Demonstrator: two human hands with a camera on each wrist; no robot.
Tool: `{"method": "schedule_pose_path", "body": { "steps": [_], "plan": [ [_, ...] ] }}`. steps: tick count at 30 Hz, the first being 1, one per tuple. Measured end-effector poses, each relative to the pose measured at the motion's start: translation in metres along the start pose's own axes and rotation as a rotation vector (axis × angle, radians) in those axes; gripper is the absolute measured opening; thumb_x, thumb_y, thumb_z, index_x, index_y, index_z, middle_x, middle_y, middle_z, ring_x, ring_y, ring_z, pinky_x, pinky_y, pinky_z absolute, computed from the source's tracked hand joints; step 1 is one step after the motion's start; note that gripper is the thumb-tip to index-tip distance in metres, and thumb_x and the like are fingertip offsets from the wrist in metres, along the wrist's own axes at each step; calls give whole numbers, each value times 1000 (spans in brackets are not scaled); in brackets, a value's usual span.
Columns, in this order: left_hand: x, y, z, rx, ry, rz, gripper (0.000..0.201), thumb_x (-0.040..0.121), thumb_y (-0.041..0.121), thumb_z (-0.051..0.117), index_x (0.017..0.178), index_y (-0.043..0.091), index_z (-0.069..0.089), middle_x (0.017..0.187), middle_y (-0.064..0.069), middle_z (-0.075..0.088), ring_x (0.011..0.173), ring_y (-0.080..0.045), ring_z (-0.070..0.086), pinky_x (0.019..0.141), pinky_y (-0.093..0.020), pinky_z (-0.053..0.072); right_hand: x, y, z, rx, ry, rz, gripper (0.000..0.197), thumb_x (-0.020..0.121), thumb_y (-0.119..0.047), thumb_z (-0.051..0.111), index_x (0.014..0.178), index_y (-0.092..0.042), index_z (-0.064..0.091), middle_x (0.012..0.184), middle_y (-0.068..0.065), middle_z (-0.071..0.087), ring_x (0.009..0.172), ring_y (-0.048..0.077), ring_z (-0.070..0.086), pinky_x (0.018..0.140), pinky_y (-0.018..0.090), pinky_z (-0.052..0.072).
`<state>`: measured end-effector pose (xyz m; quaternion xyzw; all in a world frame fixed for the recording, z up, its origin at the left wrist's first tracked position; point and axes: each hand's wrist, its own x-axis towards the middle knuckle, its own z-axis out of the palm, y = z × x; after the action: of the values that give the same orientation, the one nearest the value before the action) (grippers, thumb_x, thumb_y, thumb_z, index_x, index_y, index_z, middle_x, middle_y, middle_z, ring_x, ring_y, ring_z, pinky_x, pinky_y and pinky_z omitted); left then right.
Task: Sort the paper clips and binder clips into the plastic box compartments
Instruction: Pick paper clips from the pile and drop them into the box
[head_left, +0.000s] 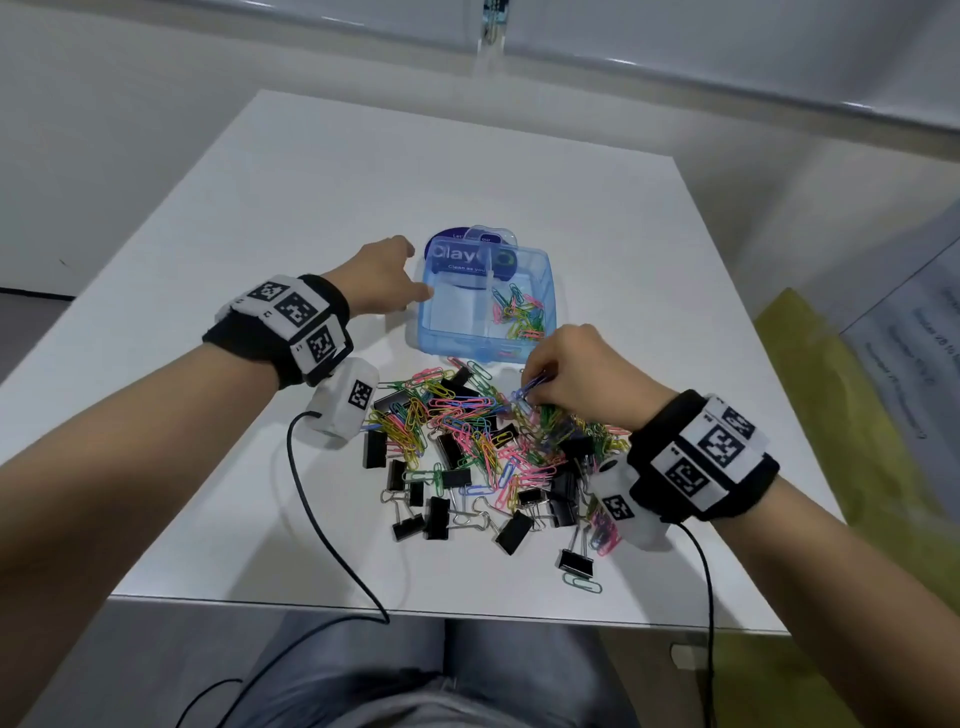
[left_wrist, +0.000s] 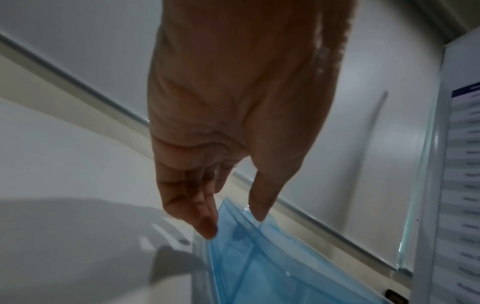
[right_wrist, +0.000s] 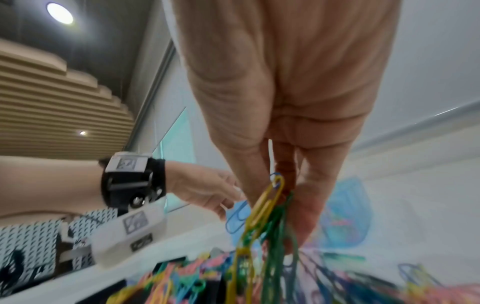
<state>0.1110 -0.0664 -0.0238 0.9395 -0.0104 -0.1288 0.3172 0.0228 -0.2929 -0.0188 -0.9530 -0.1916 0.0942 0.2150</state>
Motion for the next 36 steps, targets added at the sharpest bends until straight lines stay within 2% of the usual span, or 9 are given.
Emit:
{"method": "schedule_pose_path", "body": {
  "steps": [2, 5, 9, 12, 16, 22, 25, 29, 36],
  "plan": [
    [0, 1, 1, -79, -32, -29, 61, 90, 18, 62, 142, 6, 32, 108, -15, 63, 72, -19, 62, 53, -25, 50, 1, 0, -9, 85, 69, 34, 9, 70, -2, 76, 79, -3, 76, 70, 7, 69, 65, 13, 61, 67, 24, 50],
    [1, 0, 2, -149, -56, -50, 57, 90, 11, 61, 140, 4, 34, 83, -15, 64, 58, -18, 60, 38, -17, 49, 3, 3, -22, 204, 160, 97, 11, 69, -1, 78, 80, -1, 75, 58, 0, 62, 49, 0, 57, 59, 17, 50],
    [1, -1, 1, -233, -74, -76, 52, 90, 6, 60, 137, 3, 38, 73, -14, 63, 52, -17, 61, 37, -16, 48, 10, 6, -37, 389, 363, 155, 11, 71, 4, 75, 81, 4, 72, 65, 12, 66, 55, 14, 62, 64, 29, 59],
    [1, -1, 2, -271, -82, -82, 51, 90, 4, 60, 136, 3, 39, 74, -13, 63, 44, -12, 62, 38, -16, 50, 22, 7, -43, 420, 511, 160, 9, 73, 3, 73, 81, 4, 71, 67, 10, 65, 52, 6, 63, 59, 22, 58],
    [2, -1, 2, -302, -90, -96, 51, 90, 3, 59, 136, 5, 38, 78, -14, 61, 54, -18, 62, 39, -18, 52, 47, 11, -35, 356, 613, 141, 6, 73, 0, 71, 79, 1, 73, 72, 13, 67, 72, 29, 68, 73, 42, 58],
    [5, -2, 3, -328, -93, -105, 51, 89, 3, 61, 135, 6, 39, 84, -14, 60, 55, -17, 65, 46, -22, 57, 64, 19, -9, 110, 442, 140, 17, 82, -3, 64, 97, -1, 72, 101, 15, 71, 93, 27, 65, 78, 22, 43],
    [7, -4, 4, -337, -87, -110, 52, 89, 4, 61, 136, 7, 39, 84, -14, 61, 48, -13, 65, 47, -22, 58, 58, 13, -11, 12, 405, 6, 21, 91, -12, 55, 103, -1, 69, 112, 15, 68, 104, 30, 61, 88, 33, 46],
    [7, -5, 4, -356, -88, -114, 52, 89, 3, 60, 136, 6, 38, 80, -15, 63, 45, -13, 65, 45, -22, 56, 51, 3, 4, -215, 49, -159, 38, 100, -28, 36, 112, 0, 60, 137, 19, 50, 133, 28, 41, 113, 44, 29],
    [5, -4, 4, -364, -86, -122, 51, 90, 3, 60, 136, 7, 39, 84, -14, 62, 49, -15, 65, 45, -22, 57, 48, -1, 10, -259, -44, -122, 47, 102, -33, 24, 116, -3, 58, 138, 16, 49, 138, 23, 34, 116, 45, 13]
  ]
}}
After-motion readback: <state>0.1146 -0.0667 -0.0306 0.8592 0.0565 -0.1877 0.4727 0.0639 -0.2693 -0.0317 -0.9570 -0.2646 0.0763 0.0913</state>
